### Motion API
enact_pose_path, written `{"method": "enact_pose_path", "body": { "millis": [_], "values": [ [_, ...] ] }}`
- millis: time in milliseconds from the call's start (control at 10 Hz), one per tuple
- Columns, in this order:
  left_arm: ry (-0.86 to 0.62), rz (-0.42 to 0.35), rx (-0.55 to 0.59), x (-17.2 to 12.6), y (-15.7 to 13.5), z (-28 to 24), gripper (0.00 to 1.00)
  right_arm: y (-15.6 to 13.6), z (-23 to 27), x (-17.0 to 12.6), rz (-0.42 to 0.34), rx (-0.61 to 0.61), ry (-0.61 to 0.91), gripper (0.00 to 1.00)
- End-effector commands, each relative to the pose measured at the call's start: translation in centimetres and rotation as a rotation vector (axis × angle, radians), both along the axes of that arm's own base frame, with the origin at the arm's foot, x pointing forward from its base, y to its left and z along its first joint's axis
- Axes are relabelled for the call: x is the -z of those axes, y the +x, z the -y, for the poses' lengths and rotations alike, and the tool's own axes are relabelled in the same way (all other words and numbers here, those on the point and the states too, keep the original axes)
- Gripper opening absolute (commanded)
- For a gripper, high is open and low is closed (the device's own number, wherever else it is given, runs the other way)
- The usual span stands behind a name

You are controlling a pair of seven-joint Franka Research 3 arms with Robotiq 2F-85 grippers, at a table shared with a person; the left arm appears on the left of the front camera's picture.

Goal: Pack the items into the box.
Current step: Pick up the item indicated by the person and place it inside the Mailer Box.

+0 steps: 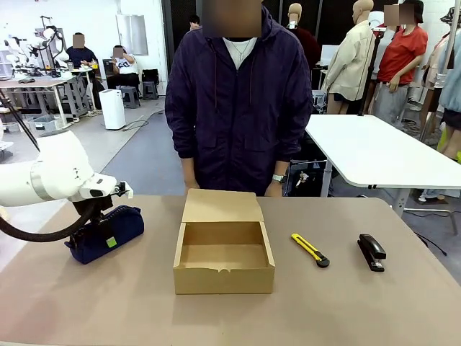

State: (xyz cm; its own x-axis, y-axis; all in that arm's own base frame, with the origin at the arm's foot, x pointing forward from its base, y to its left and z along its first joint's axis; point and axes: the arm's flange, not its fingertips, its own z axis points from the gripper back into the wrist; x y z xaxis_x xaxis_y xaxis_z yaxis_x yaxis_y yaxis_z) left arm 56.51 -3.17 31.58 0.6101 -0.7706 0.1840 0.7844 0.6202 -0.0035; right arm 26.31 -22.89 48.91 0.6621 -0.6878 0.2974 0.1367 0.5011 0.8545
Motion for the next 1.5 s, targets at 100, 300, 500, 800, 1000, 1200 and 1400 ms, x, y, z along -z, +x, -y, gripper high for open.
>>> {"method": "enact_pose_path", "body": {
  "millis": [100,300,500,800,1000,1200,1400],
  "values": [
    [0.020,0.015,0.000,-1.1,0.2,0.0,0.40,0.2,0.2,0.0,0.035,-0.006,0.001,1.00],
    [0.017,-0.002,-0.006,-1.1,0.0,0.0,0.00,0.2,0.2,0.0,0.035,-0.006,0.001,1.00],
    [0.021,-0.015,-0.006,-1.1,0.0,0.1,0.00,0.2,0.2,0.0,0.035,-0.006,0.001,1.00],
    [0.023,-0.015,-0.023,-1.9,-0.4,-0.3,0.00,0.2,0.2,0.0,0.035,-0.006,0.001,1.00],
    [0.034,-0.019,-0.023,-2.2,-0.6,-0.2,0.00,0.2,0.2,0.0,0.035,-0.006,0.001,1.00],
    [0.033,-0.048,-0.053,-3.9,-0.9,-0.3,0.00,0.2,0.2,0.0,0.035,-0.006,0.001,1.00],
    [-0.037,-0.099,-0.116,-8.8,-2.1,-0.9,0.00,0.2,0.2,0.0,0.035,-0.006,0.001,1.00]
  ]
}}
